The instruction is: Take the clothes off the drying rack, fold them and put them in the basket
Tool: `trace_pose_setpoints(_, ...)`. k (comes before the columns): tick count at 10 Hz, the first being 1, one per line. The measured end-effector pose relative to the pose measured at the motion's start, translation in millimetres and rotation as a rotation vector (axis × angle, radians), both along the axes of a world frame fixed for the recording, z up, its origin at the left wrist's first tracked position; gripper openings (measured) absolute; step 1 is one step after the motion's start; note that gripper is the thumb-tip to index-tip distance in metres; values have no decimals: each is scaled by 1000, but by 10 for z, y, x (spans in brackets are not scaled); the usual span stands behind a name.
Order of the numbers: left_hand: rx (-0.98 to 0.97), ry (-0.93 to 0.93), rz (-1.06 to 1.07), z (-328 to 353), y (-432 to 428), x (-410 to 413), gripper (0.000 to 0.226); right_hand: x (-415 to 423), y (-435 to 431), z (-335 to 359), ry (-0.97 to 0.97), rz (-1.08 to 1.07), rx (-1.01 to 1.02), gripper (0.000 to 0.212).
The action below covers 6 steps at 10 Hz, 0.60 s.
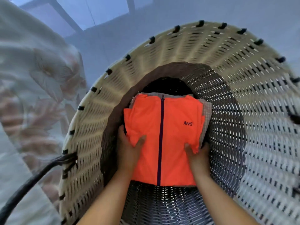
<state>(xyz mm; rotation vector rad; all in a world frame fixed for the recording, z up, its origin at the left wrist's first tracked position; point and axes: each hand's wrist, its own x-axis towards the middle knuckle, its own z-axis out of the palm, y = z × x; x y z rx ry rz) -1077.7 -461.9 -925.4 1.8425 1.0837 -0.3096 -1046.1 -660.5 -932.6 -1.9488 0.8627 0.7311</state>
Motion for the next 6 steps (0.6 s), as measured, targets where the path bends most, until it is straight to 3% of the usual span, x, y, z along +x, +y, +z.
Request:
trace_pose_setpoints(1, 475, -102, -571, 98, -156, -39, 91, -121, 209, 175, -271, 372, -232, 83)
trace_pose_setpoints(2, 534, -116, -955, -25, -251, -77, 92, -156, 318, 197, -357, 697, -378, 80)
trace_pose_setpoints(3, 486, 78, -1087, -158, -255, -46, 96, -71, 242, 50, -55, 900, -401, 80)
trace_pose_setpoints(4, 487, 183, -1145, -192, -270, 81, 95, 90, 217, 51, 91, 1020, -407, 79)
trace_pose_setpoints(5, 351, 304, -1165, 77, -252, 219, 89, 209, 201, 215, 129, 982, -324, 76)
trace_pose_setpoints(6, 356, 261, -1040, 496, -212, 231, 81, 123, 20, 489, 11, 925, -325, 74)
